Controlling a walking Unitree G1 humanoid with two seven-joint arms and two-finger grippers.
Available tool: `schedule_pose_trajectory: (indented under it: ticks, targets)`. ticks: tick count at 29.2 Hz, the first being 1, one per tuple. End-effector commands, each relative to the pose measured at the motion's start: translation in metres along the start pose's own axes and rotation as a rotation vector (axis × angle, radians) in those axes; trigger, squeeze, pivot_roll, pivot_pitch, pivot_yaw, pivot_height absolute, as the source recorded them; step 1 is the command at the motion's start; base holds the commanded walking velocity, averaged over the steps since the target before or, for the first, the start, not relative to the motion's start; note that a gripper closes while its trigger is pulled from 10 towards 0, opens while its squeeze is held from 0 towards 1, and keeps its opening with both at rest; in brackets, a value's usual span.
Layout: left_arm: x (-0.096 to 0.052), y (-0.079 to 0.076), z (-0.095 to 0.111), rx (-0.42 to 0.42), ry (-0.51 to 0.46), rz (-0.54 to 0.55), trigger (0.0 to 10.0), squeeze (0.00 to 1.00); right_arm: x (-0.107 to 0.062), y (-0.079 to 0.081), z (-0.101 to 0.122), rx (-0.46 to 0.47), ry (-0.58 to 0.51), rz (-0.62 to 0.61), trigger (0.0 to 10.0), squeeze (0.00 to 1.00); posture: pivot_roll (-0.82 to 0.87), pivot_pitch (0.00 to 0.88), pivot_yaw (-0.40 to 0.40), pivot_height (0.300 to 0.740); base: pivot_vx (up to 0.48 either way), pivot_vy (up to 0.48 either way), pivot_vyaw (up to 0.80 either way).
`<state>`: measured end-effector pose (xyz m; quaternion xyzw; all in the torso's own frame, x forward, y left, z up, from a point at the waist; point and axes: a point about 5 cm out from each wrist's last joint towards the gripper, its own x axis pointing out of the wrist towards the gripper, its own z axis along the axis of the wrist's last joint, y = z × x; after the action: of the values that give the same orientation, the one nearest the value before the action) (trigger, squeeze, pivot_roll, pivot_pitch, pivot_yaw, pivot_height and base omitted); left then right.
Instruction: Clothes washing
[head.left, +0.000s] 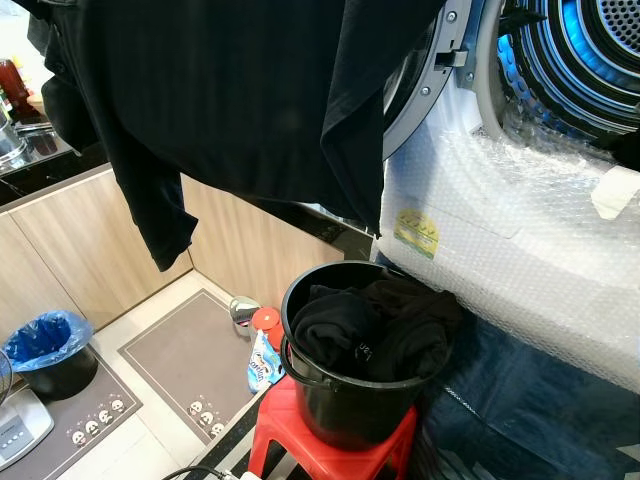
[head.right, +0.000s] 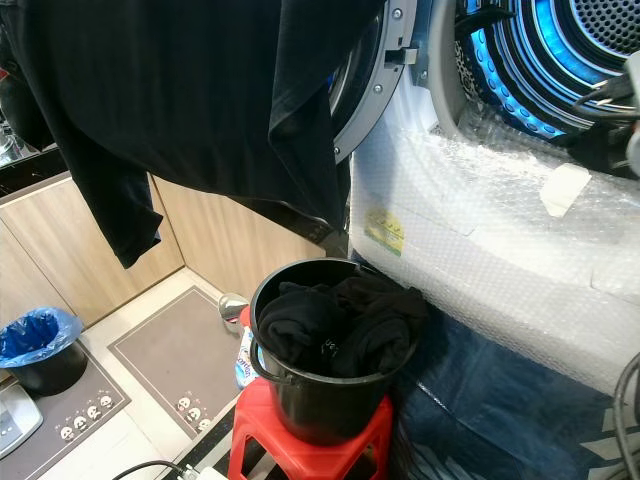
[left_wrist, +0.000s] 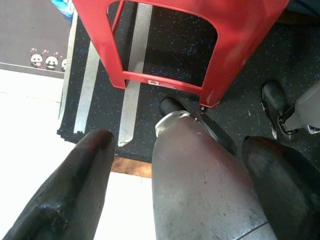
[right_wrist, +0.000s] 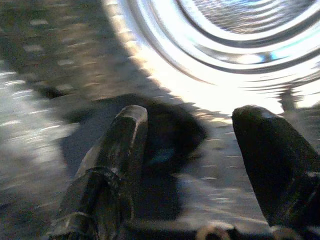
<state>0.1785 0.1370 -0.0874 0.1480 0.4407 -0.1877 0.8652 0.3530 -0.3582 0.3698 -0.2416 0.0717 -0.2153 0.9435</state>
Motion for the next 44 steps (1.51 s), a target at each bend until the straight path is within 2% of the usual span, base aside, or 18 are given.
schedule_pose_trajectory:
  ticks: [1,4,8,10,13,17,19,20,23,25,28,31,32,35,37,39,40,44]
  targets:
    - [-0.003,-0.005,-0.016,0.003,0.071,-0.022,10.0,0.00,-0.005,-0.016,0.016,-0.006,-0.070,-0.104,10.0,0.00,-0.11,0.046,0.047,0.740,0.000,0.000,0.00]
    - [-0.003,-0.005,-0.016,0.007,0.070,-0.023,10.0,0.00,-0.008,-0.021,0.026,-0.050,-0.119,-0.172,10.0,0.00,-0.11,0.041,0.045,0.740,0.000,0.000,0.00]
    - [-0.002,-0.005,-0.016,0.008,0.070,-0.022,10.0,0.00,-0.011,-0.017,0.044,0.079,-0.253,-0.127,10.0,0.00,-0.11,0.036,0.044,0.740,0.000,0.000,0.00]
    - [-0.002,-0.005,-0.016,0.008,0.070,-0.021,10.0,0.00,-0.014,-0.010,0.051,0.161,-0.352,-0.039,10.0,0.00,-0.11,0.030,0.043,0.740,0.000,0.000,0.00]
    - [-0.002,-0.005,-0.016,0.008,0.070,-0.022,10.0,0.00,-0.016,-0.002,0.050,0.244,-0.403,0.042,10.0,0.00,-0.11,0.026,0.042,0.740,0.000,0.000,0.00]
    - [-0.002,-0.005,-0.016,0.019,0.071,-0.022,10.0,0.00,-0.026,0.025,0.034,0.471,-0.535,0.305,10.0,0.00,-0.11,0.016,0.046,0.740,0.000,0.000,0.00]
    - [-0.002,-0.005,-0.016,0.027,0.072,-0.022,10.0,0.00,-0.030,0.030,0.030,0.506,-0.569,0.354,10.0,0.00,-0.11,0.013,0.051,0.740,0.000,0.000,0.00]
    - [-0.002,-0.004,-0.016,0.036,0.073,-0.022,10.0,0.00,-0.039,0.037,0.026,0.536,-0.624,0.430,10.0,0.00,-0.12,0.009,0.056,0.740,0.000,0.000,0.00]
    - [-0.003,-0.004,-0.016,0.048,0.074,-0.021,10.0,0.00,-0.053,0.047,0.019,0.536,-0.705,0.517,10.0,0.00,-0.12,0.008,0.058,0.740,0.000,0.000,0.00]
    - [-0.002,-0.003,-0.015,0.067,0.073,-0.021,10.0,0.00,-0.066,0.060,0.009,0.578,-0.736,0.620,10.0,0.00,-0.13,0.005,0.064,0.740,0.000,0.000,0.00]
    - [-0.002,-0.002,-0.014,0.082,0.070,-0.018,10.0,0.00,-0.086,0.077,-0.005,0.573,-0.796,0.751,10.0,0.00,-0.13,0.005,0.073,0.740,0.000,0.000,0.00]
    - [-0.002,-0.001,-0.012,0.094,0.067,-0.017,10.0,0.00,-0.111,0.099,-0.023,0.541,-0.809,0.898,10.0,0.00,-0.14,0.009,0.081,0.740,0.000,0.000,0.00]
    - [-0.002,-0.001,-0.012,0.094,0.067,-0.017,10.0,0.00,-0.111,0.099,-0.023,0.541,-0.809,0.898,10.0,0.00,-0.14,0.009,0.081,0.740,0.000,0.000,0.00]
    - [-0.002,0.001,-0.011,0.101,0.061,-0.009,10.0,0.00,-0.139,0.127,-0.039,0.564,-0.782,1.097,10.0,0.00,-0.14,0.017,0.088,0.740,0.000,0.000,0.00]
    - [-0.002,0.002,-0.010,0.105,0.057,0.002,10.0,0.00,-0.153,0.150,-0.053,0.577,-0.678,1.226,10.0,0.00,-0.14,0.020,0.089,0.740,0.000,0.000,0.00]
    - [-0.002,0.002,-0.010,0.105,0.057,0.003,10.0,0.00,-0.155,0.154,-0.056,0.575,-0.666,1.238,10.0,0.00,-0.14,0.021,0.089,0.740,0.000,0.000,0.00]
    - [-0.002,0.002,-0.009,0.106,0.057,0.003,10.0,0.00,-0.155,0.169,-0.066,0.541,-0.596,1.250,10.0,0.00,-0.14,0.023,0.089,0.740,0.000,0.000,0.00]
    - [-0.002,0.003,-0.010,0.104,0.060,0.008,10.0,0.00,-0.157,0.199,-0.091,0.493,-0.426,1.290,10.0,0.00,-0.13,0.025,0.085,0.740,0.000,0.000,0.00]
